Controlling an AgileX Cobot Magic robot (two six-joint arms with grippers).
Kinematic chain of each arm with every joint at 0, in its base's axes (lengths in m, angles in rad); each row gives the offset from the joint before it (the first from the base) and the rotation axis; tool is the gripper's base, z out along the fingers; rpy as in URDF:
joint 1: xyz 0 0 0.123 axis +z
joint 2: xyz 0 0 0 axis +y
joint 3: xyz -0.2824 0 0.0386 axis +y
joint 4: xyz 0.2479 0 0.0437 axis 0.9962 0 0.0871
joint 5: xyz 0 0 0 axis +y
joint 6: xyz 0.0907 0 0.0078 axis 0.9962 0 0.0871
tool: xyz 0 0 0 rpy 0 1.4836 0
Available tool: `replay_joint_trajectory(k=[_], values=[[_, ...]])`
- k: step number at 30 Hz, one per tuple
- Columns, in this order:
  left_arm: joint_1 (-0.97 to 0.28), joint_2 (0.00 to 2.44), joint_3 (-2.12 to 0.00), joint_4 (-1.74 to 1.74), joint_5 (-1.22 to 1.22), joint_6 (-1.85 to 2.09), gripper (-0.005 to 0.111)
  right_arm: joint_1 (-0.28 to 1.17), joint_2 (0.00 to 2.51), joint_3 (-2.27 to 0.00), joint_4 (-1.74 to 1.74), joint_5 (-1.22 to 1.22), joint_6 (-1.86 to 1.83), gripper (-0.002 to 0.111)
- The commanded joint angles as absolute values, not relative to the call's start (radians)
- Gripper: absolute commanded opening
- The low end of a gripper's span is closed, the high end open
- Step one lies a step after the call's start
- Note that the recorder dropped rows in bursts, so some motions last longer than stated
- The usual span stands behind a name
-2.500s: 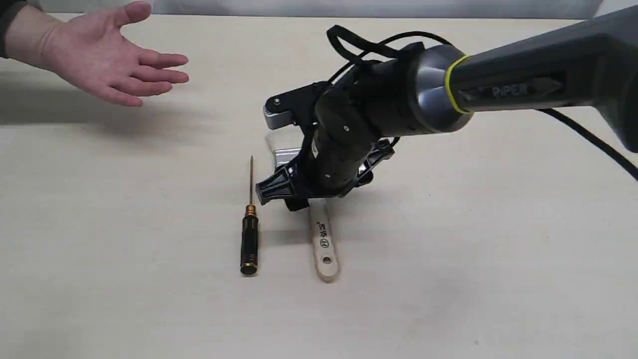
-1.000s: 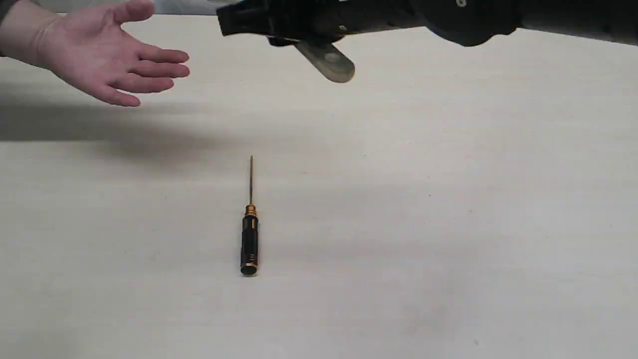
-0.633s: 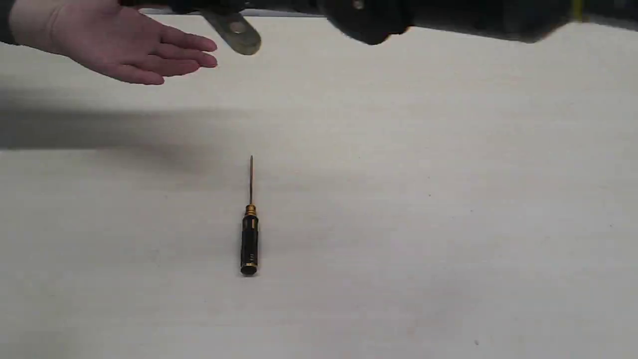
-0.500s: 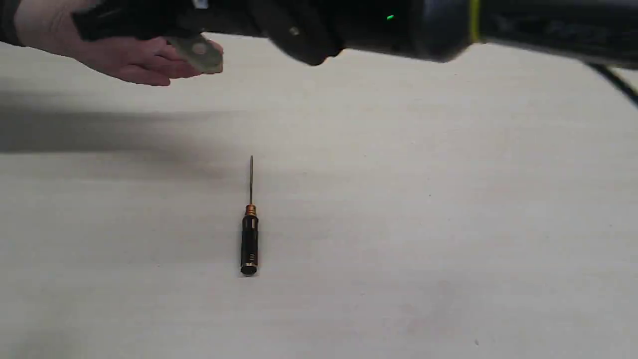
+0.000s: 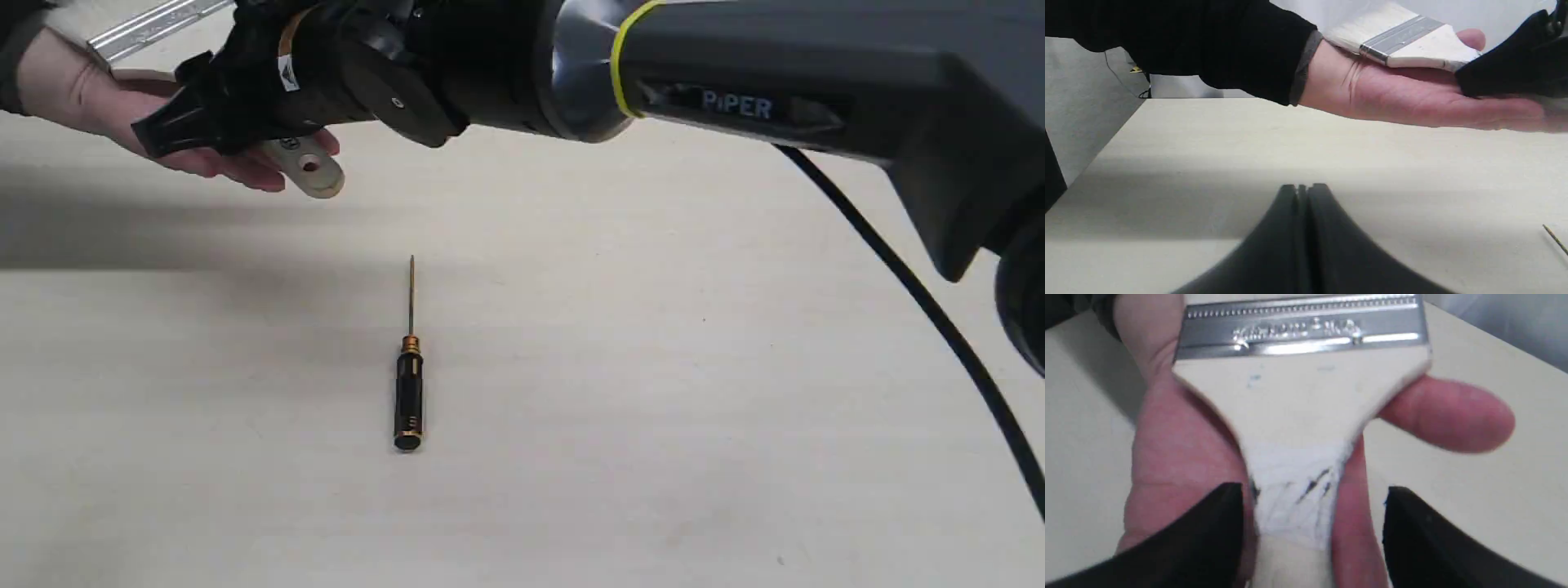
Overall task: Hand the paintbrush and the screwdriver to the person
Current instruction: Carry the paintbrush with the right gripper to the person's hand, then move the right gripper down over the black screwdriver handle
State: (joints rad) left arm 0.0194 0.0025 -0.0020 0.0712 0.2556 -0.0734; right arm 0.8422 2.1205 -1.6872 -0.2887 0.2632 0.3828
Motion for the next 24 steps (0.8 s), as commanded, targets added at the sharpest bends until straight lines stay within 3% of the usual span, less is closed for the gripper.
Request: replay_joint_trajectory(k=[1,17,24], values=[[0.011,0.000,0.000,0.067,0.251,-0.075,0.000,0.839,2.076,-1.692,-0.264,0.333,0.382,0.056],[0.011,0.000,0.000,0.067,0.251,-0.075,0.000,0.839,1.870,-1.692,-0.187,0.921,0.357,0.056],[0.011,0.000,0.000,0.071,0.249,-0.075,0.000,0.839,1.872,-1.626,-0.088,0.937,0.325,0.056]])
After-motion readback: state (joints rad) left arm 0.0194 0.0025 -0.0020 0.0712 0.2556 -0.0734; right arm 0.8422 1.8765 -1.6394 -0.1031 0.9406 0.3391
